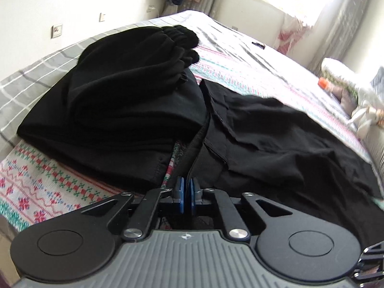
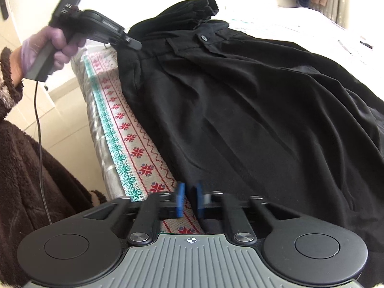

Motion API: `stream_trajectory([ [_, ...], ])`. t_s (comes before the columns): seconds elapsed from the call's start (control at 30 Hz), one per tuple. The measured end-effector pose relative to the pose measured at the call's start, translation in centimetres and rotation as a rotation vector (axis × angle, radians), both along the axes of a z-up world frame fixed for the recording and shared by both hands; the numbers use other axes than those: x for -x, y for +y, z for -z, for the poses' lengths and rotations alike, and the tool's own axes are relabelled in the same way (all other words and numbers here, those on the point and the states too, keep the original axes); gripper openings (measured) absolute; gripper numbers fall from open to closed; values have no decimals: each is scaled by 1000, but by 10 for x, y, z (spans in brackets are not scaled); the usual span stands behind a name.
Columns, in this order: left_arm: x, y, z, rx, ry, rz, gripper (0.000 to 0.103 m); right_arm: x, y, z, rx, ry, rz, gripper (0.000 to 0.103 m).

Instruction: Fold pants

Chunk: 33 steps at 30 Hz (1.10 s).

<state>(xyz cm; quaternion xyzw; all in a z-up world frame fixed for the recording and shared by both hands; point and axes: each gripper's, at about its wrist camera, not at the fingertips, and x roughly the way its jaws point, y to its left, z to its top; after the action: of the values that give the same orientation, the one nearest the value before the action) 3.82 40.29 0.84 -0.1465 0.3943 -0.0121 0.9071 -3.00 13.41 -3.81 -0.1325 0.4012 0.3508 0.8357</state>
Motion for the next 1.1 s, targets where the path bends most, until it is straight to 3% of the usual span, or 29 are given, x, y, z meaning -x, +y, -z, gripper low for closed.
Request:
stream_trajectory([
  [0.17,12,22,-1,125,-20,-49,27,0,-7,-13,-60,34,-38,2],
  [0.3,11,22,2,105,17,-76,27,1,-17,-22,-120,66,-60,2],
  [0.4,5,9,6,-24,95,-93,29,2,-17,-22,-121,87,-87,2],
  [0.5,-7,-12,15,-237,185,-120,35,4,-7,-12,-56,132,-134,7],
  [0.57,-9,-19,14,-381,197,-167,38,5,-2,-6,-31,171,-148,9],
  [0.6,-7,-20,11,-396,182,-180,41,6,-2,-7,-25,178,-153,10],
  [0.63,-5,-19,6,-372,153,-183,49,7,-2,-10,-21,165,-155,12],
  [0.73,-2,-22,-10,-237,59,-180,72,4,-14,-26,-64,114,-116,35],
  [0.8,-5,-34,-16,-205,19,-157,75,-3,-26,-36,-104,91,-60,49],
  [0.93,-16,-76,-19,-199,-20,-88,86,-23,-50,-49,-126,44,65,50],
  [1.1,-42,-128,-16,-180,-28,-18,96,-57,-79,-63,-136,9,189,60],
])
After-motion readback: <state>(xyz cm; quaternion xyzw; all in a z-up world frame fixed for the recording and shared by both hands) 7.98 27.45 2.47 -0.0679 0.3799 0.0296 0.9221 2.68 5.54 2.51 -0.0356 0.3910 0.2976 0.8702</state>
